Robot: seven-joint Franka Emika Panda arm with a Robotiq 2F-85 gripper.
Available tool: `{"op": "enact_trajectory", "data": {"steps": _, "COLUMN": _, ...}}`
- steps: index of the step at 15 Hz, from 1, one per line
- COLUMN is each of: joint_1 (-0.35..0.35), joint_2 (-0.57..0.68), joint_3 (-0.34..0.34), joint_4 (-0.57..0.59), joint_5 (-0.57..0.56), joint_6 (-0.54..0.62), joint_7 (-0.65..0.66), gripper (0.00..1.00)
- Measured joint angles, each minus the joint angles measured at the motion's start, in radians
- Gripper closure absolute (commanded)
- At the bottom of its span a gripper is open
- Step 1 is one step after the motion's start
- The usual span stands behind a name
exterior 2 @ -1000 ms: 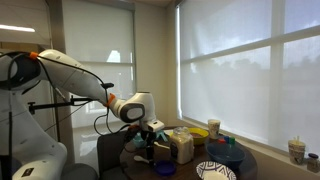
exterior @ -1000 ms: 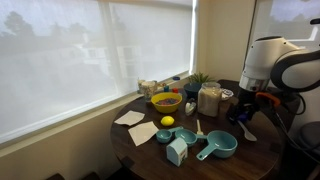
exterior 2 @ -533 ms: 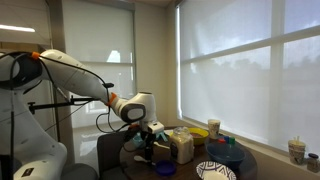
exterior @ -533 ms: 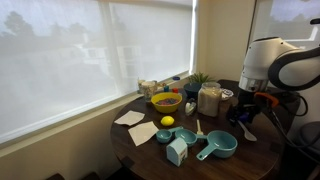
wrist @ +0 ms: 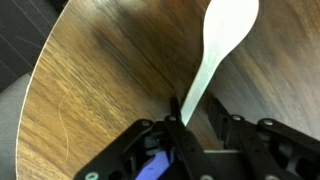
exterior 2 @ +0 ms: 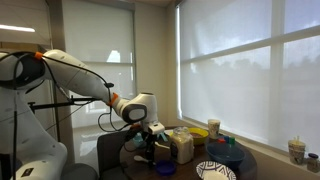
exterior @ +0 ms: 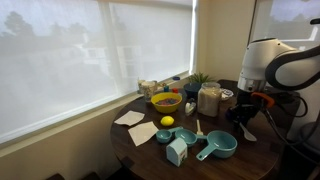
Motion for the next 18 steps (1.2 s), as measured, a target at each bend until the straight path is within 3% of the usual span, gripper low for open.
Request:
{"op": "enact_trajectory", "data": {"steps": 2, "joint_1": 0.0, "joint_2": 0.0, "joint_3": 0.001, "joint_4": 0.002, "joint_5": 0.0, "joint_6": 0.0, "joint_7": 0.014, "gripper": 1.0}}
{"op": "enact_trajectory", "data": {"steps": 7, "joint_1": 0.001, "joint_2": -0.006, "joint_3": 0.001, "joint_4": 0.02, "joint_5": 0.0, "joint_6": -0.029, "joint_7": 0.033, "gripper": 0.97}}
{"op": "enact_trajectory", "data": {"steps": 12, "joint_1": 0.0, "joint_2": -0.063, "joint_3": -0.012, "joint_4": 0.058, "joint_5": 0.0, "joint_6": -0.15, "joint_7": 0.034, "gripper": 0.97}}
{"op": "enact_trajectory", "data": {"steps": 13, "joint_1": 0.0, "joint_2": -0.081, "joint_3": -0.016, "joint_4": 0.065, "joint_5": 0.0, "joint_6": -0.177, "joint_7": 0.034, "gripper": 0.87}}
{"op": "enact_trajectory", "data": {"steps": 18, "joint_1": -0.002, "joint_2": -0.148, "joint_3": -0.02, "joint_4": 0.076, "joint_5": -0.005, "joint_6": -0.219, "joint_7": 0.032, "gripper": 0.87}}
